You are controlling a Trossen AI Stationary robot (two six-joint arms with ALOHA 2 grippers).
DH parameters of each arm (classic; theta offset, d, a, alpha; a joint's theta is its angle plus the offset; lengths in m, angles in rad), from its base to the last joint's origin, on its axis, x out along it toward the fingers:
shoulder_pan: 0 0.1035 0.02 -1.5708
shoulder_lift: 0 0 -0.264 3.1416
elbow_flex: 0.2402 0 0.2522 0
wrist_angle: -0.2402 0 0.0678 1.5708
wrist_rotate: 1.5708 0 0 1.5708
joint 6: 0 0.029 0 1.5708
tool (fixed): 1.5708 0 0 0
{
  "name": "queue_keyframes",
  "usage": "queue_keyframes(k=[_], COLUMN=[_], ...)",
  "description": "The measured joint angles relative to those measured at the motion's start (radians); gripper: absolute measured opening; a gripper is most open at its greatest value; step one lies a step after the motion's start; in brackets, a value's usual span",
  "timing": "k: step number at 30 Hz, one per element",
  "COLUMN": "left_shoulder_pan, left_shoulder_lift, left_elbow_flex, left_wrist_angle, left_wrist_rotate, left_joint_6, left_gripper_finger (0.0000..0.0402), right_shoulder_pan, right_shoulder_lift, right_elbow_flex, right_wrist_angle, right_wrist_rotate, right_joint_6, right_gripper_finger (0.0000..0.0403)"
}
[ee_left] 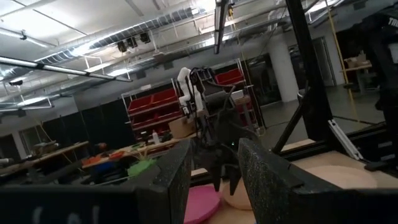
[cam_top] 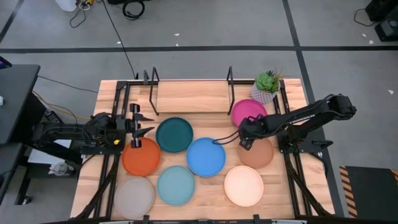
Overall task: Place and stack plates onto a shelf
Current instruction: Put the pink plate on the shelf
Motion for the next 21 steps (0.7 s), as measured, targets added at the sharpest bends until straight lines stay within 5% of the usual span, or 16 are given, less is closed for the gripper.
queue_keyframes(k=[9,21], left_shoulder_pan=[0.002,0.002], left_shoulder_lift=[0.0,0.0], left_elbow_flex=[0.0,0.001], left_wrist_angle=[-0.005,-0.006], left_wrist_rotate=[-0.001,-0.002], left_joint_6=[0.022,0.067], left_gripper_finger=[0.0141,0.0141], right_shoulder_pan=[0.013,0.022], right_shoulder_lift=[0.032,0.031], right_elbow_flex=[-0.011,-0.124], right_wrist_angle=[0.019,0.169], right_wrist_rotate=[0.155,0.144], right_joint_6=[-0.05,-0.025], right_gripper_finger=[0.0231,0.0231])
